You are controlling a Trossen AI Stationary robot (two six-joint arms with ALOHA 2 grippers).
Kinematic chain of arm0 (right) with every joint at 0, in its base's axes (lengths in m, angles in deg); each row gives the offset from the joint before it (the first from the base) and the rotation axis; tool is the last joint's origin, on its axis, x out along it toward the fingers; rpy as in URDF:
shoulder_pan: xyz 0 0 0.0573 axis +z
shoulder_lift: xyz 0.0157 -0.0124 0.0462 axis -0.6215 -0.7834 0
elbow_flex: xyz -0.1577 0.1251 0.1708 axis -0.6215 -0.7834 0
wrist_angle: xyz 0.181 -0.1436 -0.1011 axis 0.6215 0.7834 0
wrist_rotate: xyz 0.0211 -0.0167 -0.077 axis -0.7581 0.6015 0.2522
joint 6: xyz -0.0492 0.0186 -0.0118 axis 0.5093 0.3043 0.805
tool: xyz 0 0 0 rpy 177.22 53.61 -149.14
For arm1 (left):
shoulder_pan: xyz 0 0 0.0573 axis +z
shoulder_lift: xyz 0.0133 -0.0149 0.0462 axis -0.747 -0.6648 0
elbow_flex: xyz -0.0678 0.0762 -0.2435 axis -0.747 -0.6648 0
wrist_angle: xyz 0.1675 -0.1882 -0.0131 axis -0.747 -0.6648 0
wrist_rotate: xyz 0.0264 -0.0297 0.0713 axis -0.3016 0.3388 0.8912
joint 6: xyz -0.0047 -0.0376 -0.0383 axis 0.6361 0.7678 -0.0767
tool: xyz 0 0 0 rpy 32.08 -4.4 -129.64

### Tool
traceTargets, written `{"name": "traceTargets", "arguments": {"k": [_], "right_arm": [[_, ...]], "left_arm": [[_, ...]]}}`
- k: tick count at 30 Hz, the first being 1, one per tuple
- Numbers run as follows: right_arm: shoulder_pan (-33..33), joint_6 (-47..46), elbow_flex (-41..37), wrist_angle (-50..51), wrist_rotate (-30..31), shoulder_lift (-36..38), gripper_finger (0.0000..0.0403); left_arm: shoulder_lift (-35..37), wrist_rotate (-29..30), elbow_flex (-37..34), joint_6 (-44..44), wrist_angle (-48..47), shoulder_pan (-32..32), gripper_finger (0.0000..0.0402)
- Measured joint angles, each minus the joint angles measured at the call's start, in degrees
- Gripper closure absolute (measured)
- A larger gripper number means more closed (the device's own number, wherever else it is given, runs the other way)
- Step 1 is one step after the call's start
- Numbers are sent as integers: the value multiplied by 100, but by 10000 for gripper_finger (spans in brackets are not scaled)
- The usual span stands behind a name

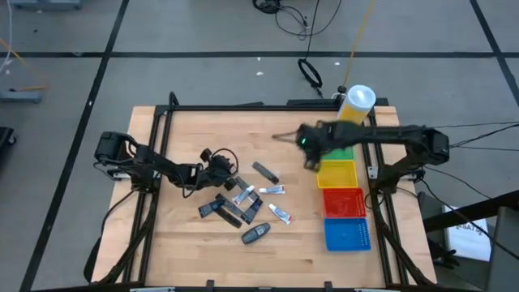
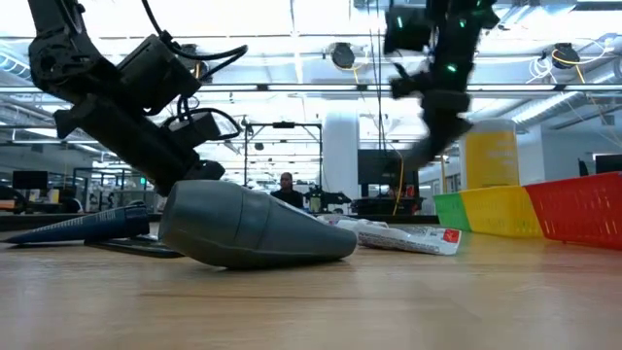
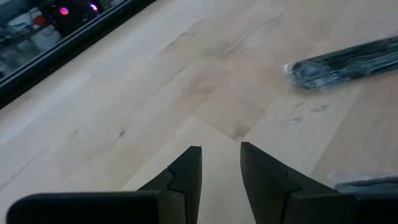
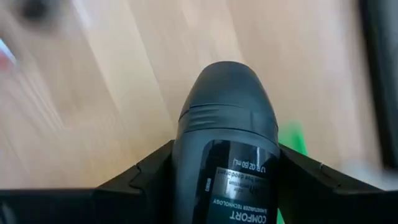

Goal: Pick & Place Travel size toiletries
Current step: Put the gray deodorant into the green basket

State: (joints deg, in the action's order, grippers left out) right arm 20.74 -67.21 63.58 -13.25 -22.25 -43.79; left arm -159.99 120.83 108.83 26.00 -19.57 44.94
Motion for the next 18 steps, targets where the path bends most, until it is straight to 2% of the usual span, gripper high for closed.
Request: {"name": "traceTargets", "arguments": {"k": [3, 8, 12, 15, 18], "right_arm": [[-754, 494, -65, 608, -388, 5, 192], [-1608, 1517, -443, 561, -1029, 0, 192], [-1927, 1891, -715, 353, -1037, 4, 191], [-2030, 2135, -928, 46, -1422, 2, 191], [-2040, 2346, -1117, -231, -1423, 1, 191]], "left_arm": [[0, 112, -70, 89, 4, -18, 291], [0, 153, -106, 166, 4, -18, 291], [0, 156, -106, 169, 6, -18, 291], [0, 159, -108, 171, 6, -18, 291], [0, 196, -108, 186, 8, -18, 291]]}}
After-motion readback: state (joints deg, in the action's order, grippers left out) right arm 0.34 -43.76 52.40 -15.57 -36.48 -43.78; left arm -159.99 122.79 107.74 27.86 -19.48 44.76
